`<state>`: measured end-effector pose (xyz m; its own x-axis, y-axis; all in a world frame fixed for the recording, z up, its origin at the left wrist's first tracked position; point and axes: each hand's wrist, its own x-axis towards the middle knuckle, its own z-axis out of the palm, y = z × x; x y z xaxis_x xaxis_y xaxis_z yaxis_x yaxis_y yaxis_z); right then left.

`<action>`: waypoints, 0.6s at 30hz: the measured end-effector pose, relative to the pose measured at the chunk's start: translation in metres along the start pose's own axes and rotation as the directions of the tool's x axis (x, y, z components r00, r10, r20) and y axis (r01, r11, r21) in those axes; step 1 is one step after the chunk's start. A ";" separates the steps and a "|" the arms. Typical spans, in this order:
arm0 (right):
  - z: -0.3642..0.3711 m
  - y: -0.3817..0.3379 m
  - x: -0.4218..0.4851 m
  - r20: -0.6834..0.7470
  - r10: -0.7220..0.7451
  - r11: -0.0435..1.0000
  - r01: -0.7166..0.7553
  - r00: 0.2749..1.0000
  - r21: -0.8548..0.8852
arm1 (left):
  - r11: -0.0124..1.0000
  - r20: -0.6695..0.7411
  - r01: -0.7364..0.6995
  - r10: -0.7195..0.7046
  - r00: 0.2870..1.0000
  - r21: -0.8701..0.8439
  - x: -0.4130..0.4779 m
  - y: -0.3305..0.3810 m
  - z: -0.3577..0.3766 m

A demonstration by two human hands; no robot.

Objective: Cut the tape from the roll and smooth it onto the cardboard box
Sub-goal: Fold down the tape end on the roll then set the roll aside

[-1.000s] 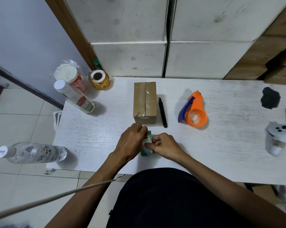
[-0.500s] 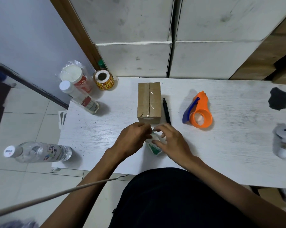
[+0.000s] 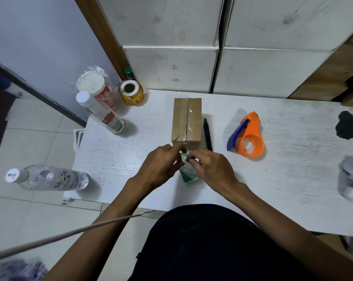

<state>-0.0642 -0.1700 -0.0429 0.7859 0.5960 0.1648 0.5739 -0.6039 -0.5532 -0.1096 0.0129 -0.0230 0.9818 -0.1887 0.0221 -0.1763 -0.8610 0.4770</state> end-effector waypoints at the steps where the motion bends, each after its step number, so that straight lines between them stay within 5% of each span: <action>1: 0.000 0.000 0.000 0.011 -0.014 1.000 0.015 1.000 -0.014 | 1.000 0.000 0.012 -0.012 1.000 -0.019 0.000 0.000 -0.001; 7: -0.004 0.005 -0.005 0.097 -0.074 0.997 0.069 0.993 0.047 | 0.997 -0.012 0.041 -0.042 0.999 -0.065 -0.005 0.000 0.001; 18: 0.008 0.005 -0.019 0.341 0.146 0.916 -0.257 0.929 0.307 | 0.935 -0.027 0.249 -0.264 0.964 -0.254 -0.040 0.010 0.026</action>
<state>-0.0777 -0.1801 -0.0555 0.7351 0.6458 -0.2062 0.2536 -0.5440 -0.7998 -0.1525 -0.0008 -0.0423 0.9950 0.0585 -0.0809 0.0978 -0.7320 0.6742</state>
